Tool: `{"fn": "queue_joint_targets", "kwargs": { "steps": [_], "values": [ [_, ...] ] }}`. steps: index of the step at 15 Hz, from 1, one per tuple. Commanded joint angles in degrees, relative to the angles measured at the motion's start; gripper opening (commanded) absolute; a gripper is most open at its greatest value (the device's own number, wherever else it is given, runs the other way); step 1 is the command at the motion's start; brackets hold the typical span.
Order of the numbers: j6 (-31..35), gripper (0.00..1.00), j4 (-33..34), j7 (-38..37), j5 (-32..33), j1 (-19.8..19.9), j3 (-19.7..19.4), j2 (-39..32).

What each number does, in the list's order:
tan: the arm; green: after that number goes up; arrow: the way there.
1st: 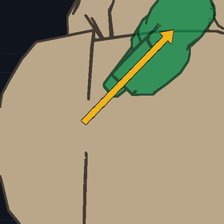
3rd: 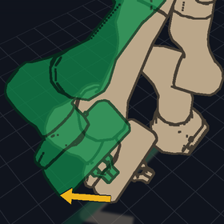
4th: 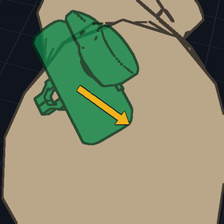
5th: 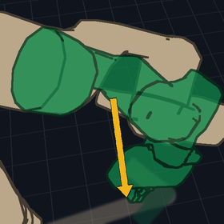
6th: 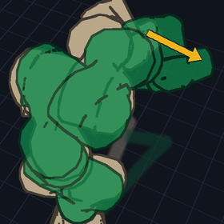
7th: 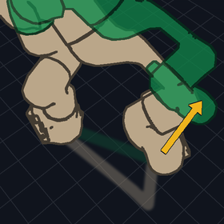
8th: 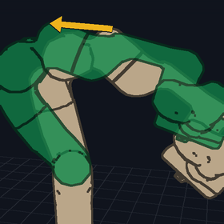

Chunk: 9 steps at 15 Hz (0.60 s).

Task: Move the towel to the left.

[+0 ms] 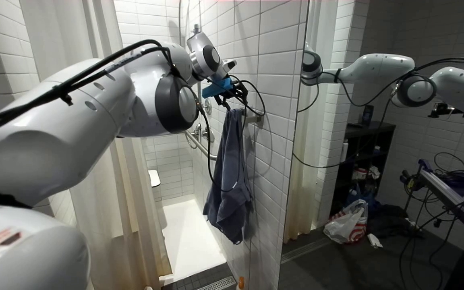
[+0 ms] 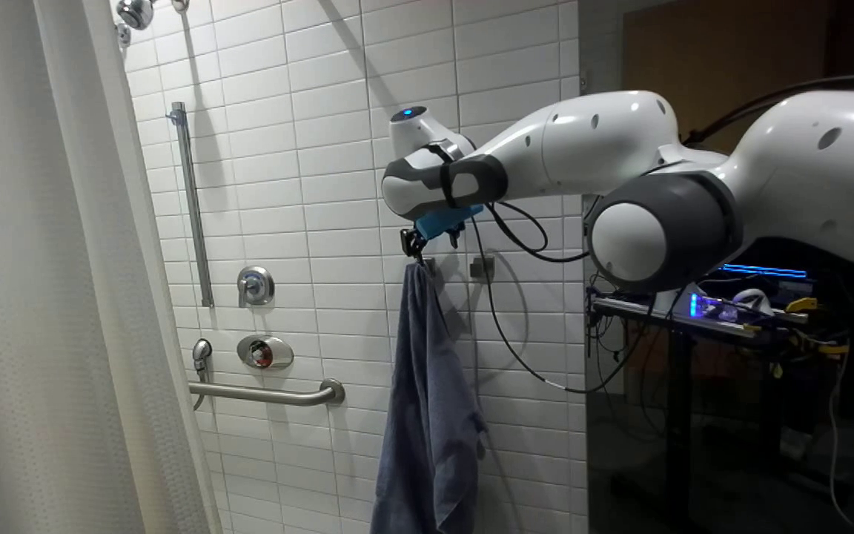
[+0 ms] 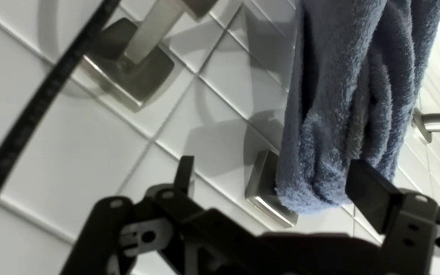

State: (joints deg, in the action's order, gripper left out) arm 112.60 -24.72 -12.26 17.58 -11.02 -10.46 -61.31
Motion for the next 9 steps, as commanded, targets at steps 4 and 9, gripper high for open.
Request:
{"fn": "queue_joint_targets", "kwargs": {
  "steps": [4, 9],
  "values": [
    [-15.85, 1.0, -1.09, 1.04, -3.25, -1.68, 1.94, 7.87],
    [-28.06, 1.0, -0.99, 1.03, -5.58, -2.08, 3.88, 13.79]
  ]
}}
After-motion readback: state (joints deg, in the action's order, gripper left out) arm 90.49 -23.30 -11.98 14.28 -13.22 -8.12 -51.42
